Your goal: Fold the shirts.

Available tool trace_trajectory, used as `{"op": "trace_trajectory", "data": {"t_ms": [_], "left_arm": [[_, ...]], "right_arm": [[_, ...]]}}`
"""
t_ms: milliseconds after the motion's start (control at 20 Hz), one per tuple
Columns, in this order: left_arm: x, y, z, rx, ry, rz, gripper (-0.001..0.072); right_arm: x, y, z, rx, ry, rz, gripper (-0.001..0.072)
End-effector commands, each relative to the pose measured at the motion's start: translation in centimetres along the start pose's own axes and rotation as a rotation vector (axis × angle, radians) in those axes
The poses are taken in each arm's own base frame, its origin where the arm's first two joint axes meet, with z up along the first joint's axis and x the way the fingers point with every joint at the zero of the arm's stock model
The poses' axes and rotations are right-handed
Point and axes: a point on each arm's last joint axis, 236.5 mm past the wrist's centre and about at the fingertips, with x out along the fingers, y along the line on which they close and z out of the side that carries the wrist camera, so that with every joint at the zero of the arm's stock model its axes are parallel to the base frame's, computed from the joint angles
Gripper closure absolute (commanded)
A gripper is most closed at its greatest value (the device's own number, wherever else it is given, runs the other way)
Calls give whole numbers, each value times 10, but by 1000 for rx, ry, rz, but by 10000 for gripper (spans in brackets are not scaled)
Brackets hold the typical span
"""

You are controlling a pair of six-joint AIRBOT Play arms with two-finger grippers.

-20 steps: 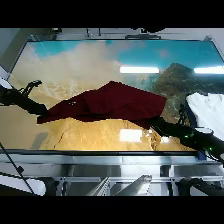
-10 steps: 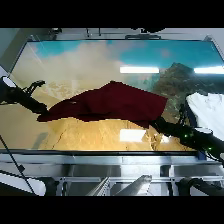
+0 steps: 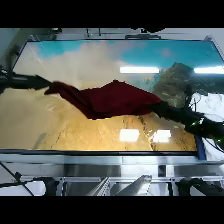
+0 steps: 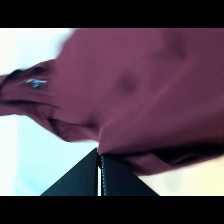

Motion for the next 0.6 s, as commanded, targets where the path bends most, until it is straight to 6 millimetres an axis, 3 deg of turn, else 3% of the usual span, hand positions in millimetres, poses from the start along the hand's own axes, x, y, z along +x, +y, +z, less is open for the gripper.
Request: {"op": "trace_trajectory", "data": {"t_ms": [0, 100, 150, 250, 300, 350, 400, 450, 550], "left_arm": [[-109, -184, 88, 246, -503, -589, 685], [-205, -279, 91, 456, -775, -872, 685], [-247, -315, 84, 543, -891, -962, 685], [-297, -367, 64, 679, -1031, -1006, 686], [-306, -379, 66, 695, -1081, -919, 686], [-305, -377, 78, 675, -1120, -770, 686], [-295, -351, 98, 593, -1133, -546, 686], [-276, -303, 117, 430, -1111, -311, 685], [-235, -218, 118, 217, -1033, -75, 685]], "right_arm": [[-40, 132, 35, -247, -70, 245, 693], [-97, 234, 54, -451, -216, 388, 693], [-134, 285, 56, -570, -304, 443, 692], [-202, 357, 56, -769, -491, 473, 692], [-231, 377, 59, -842, -602, 436, 692], [-247, 378, 70, -860, -690, 363, 692], [-244, 354, 87, -794, -705, 243, 693], [-224, 310, 101, -656, -633, 118, 693], [-168, 214, 104, -451, -406, -68, 693]]}}
